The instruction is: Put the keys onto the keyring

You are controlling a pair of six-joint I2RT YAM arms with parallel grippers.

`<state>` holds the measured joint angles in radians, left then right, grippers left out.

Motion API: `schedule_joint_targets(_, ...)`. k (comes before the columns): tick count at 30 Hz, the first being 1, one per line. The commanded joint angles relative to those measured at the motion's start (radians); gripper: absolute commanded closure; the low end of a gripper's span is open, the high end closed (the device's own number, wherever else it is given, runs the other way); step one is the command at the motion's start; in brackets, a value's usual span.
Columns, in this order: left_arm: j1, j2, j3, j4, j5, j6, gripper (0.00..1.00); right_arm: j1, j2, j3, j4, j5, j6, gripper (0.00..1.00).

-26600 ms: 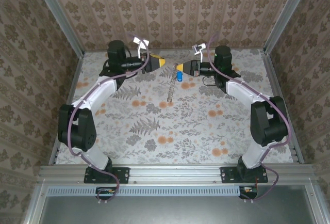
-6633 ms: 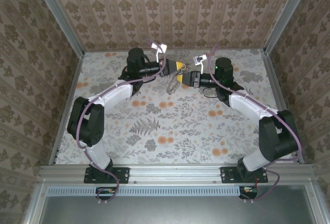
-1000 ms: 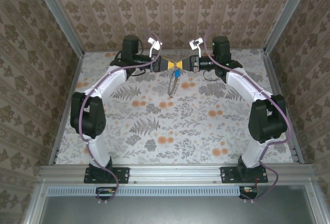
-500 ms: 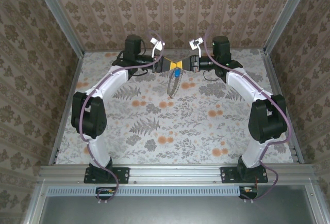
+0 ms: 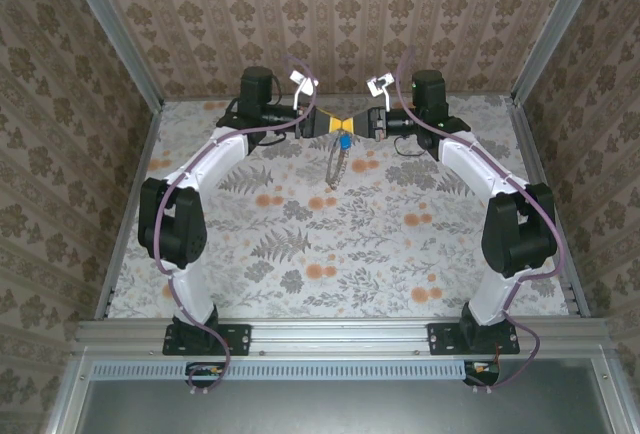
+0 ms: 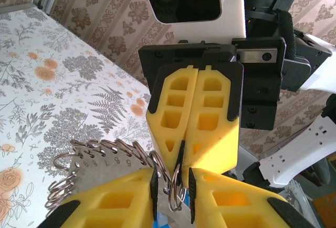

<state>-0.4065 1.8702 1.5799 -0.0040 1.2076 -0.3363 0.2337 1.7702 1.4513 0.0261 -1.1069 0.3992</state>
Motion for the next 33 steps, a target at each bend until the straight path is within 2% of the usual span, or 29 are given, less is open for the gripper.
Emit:
schedule_joint_targets(1, 0.006, 0.009, 0.016, 0.034, 0.006, -0.013, 0.78, 0.005, 0.01, 0.002, 0.033, -0.022, -0.003, 1.0)
schedule_joint_targets(4, 0.005, 0.01, 0.013, 0.035, 0.012, -0.016, 0.82, 0.005, 0.011, 0.003, 0.034, -0.02, -0.002, 1.0)
schedule_joint_targets(16, -0.001, 0.01, 0.008, 0.02, 0.033, 0.0, 0.79, 0.006, 0.012, 0.004, 0.039, -0.016, 0.004, 1.0)
schedule_joint_targets(22, -0.005, 0.009, 0.008, 0.008, 0.043, 0.012, 0.86, 0.005, 0.011, 0.003, 0.039, -0.012, 0.004, 1.0)
schedule_joint_targets(27, -0.006, 0.003, 0.002, 0.0, 0.046, 0.024, 0.99, 0.005, 0.01, 0.002, 0.039, -0.01, 0.005, 1.0)
schedule_joint_targets(33, -0.009, -0.007, -0.016, 0.033, 0.027, -0.001, 1.0, 0.005, -0.002, 0.0, 0.049, 0.0, 0.022, 1.0)
